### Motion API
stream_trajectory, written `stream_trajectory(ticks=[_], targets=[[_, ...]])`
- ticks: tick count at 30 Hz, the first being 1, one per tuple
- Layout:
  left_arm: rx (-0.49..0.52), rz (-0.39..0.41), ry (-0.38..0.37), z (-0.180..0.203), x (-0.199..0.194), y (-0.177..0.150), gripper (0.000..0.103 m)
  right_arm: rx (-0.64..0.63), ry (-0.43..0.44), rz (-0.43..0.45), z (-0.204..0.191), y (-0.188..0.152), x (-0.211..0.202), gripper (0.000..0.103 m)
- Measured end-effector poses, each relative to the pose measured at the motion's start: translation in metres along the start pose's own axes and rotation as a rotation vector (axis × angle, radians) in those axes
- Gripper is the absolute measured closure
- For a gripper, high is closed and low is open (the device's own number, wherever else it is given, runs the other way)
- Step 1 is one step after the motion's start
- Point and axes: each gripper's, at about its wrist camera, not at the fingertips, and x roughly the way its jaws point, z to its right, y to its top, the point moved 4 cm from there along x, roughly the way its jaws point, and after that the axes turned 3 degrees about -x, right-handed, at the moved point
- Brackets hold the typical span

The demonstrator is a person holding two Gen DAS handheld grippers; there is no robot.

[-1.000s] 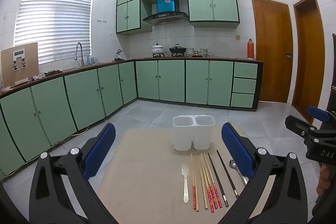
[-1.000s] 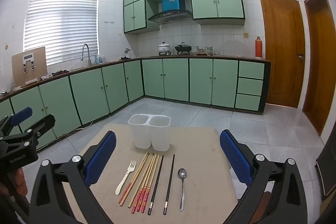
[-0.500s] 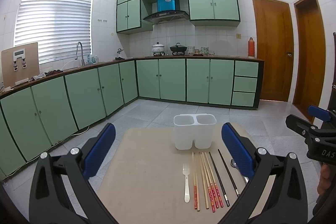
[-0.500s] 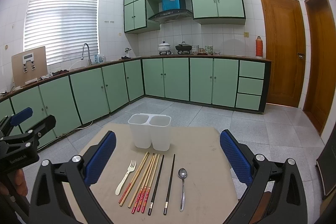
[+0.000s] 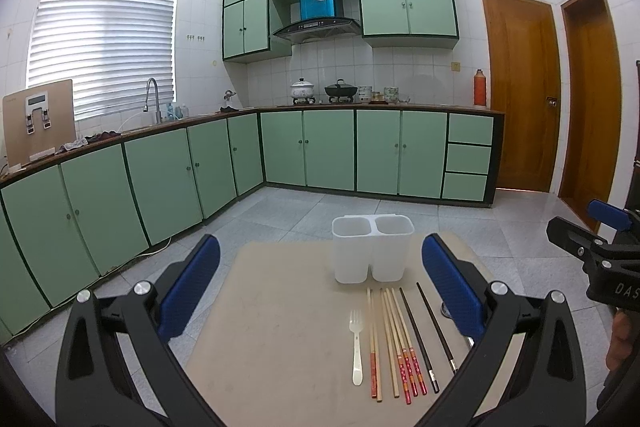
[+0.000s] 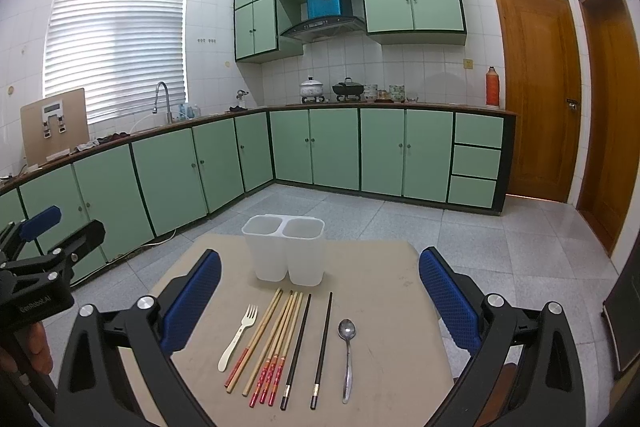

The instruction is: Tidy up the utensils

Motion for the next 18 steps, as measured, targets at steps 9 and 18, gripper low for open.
stream_trajectory(ticks=[9,18], targets=[[0.002,-0.003,0.001,0.0003,0.0003,-0.0011,0.005,0.001,0.0,0.0,-0.0009,-0.0019,-0.0012,0.006],[0.002,-0.004,0.002,0.0001,0.0006,-0.0022,0.005,0.003,0.0,-0.002,0.0013,-0.0017,0.0019,0.006]])
